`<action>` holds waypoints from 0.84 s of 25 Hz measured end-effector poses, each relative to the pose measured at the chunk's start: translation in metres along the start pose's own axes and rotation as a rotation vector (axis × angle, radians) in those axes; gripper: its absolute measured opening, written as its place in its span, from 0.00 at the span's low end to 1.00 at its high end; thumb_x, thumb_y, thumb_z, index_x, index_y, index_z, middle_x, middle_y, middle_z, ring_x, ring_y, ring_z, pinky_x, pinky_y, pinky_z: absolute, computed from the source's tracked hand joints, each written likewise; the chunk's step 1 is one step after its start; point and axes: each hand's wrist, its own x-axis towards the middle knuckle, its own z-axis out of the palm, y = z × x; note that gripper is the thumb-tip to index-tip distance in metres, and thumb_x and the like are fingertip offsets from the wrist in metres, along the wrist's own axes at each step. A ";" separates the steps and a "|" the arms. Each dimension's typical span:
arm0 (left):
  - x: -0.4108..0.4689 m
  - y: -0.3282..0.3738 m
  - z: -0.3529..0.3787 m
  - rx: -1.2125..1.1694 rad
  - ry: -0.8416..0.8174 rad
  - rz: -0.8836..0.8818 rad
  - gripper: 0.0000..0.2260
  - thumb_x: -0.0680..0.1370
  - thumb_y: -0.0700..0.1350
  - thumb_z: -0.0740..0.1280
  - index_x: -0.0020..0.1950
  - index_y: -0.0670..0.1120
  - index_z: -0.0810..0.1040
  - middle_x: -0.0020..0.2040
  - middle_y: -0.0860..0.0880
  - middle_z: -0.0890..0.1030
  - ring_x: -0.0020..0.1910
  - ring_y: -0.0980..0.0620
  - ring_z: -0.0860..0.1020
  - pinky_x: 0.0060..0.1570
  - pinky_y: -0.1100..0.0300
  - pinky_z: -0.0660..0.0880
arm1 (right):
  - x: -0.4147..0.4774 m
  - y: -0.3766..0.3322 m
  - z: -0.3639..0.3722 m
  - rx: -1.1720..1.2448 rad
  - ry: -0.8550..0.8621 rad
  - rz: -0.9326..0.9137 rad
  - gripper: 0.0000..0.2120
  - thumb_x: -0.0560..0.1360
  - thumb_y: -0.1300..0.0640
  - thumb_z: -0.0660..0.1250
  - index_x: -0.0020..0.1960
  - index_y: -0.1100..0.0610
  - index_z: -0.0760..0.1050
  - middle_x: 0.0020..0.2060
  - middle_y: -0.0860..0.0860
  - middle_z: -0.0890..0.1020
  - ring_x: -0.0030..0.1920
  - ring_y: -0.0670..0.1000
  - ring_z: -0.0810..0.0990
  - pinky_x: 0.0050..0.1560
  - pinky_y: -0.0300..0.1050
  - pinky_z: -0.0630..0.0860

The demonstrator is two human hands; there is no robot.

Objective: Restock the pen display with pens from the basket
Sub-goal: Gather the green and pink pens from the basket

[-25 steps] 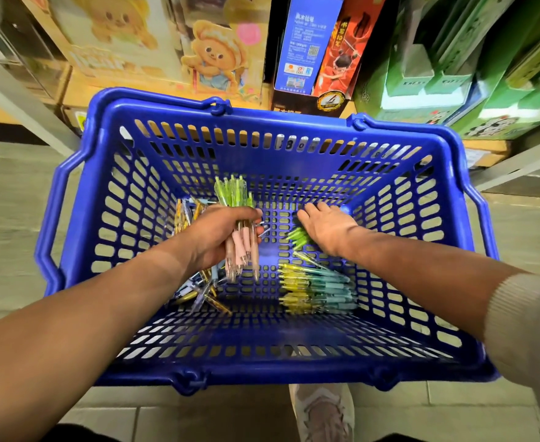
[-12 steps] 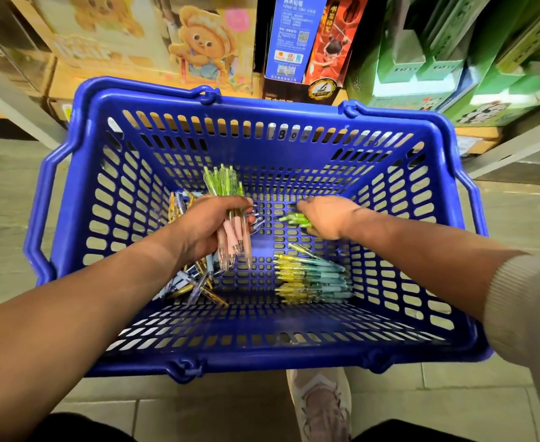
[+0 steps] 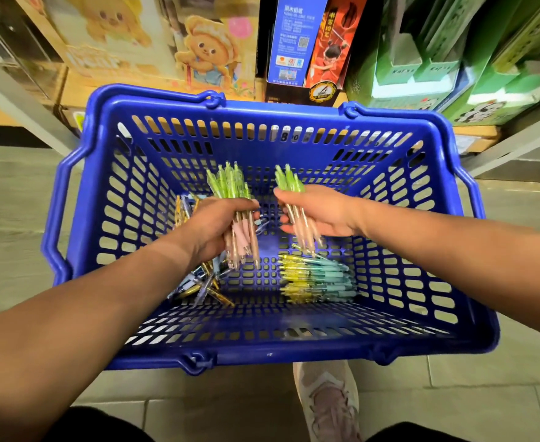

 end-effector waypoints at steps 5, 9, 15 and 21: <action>-0.006 -0.003 0.012 -0.154 -0.132 -0.007 0.13 0.81 0.45 0.68 0.59 0.37 0.80 0.47 0.41 0.82 0.46 0.43 0.81 0.58 0.44 0.79 | -0.017 -0.025 0.046 0.085 0.124 -0.011 0.17 0.80 0.50 0.68 0.60 0.63 0.76 0.36 0.54 0.83 0.35 0.49 0.82 0.37 0.43 0.82; -0.005 -0.007 0.009 -0.162 -0.152 0.025 0.17 0.82 0.48 0.67 0.62 0.35 0.79 0.50 0.37 0.85 0.47 0.40 0.85 0.50 0.43 0.83 | -0.026 -0.033 0.066 0.003 0.167 -0.019 0.17 0.82 0.50 0.65 0.61 0.63 0.75 0.40 0.56 0.79 0.35 0.51 0.80 0.34 0.46 0.81; -0.001 -0.011 0.007 -0.100 -0.176 0.075 0.26 0.73 0.60 0.70 0.58 0.39 0.84 0.53 0.37 0.86 0.48 0.41 0.86 0.46 0.48 0.82 | -0.025 -0.040 0.073 -0.048 0.129 -0.059 0.26 0.83 0.44 0.60 0.71 0.63 0.69 0.61 0.61 0.81 0.57 0.57 0.83 0.61 0.55 0.80; 0.002 -0.011 0.007 -0.093 -0.193 0.081 0.26 0.70 0.65 0.71 0.50 0.43 0.88 0.45 0.40 0.86 0.43 0.43 0.86 0.44 0.51 0.82 | -0.017 -0.034 0.073 -0.265 0.161 -0.161 0.32 0.83 0.37 0.51 0.73 0.61 0.68 0.69 0.59 0.76 0.69 0.55 0.74 0.73 0.54 0.68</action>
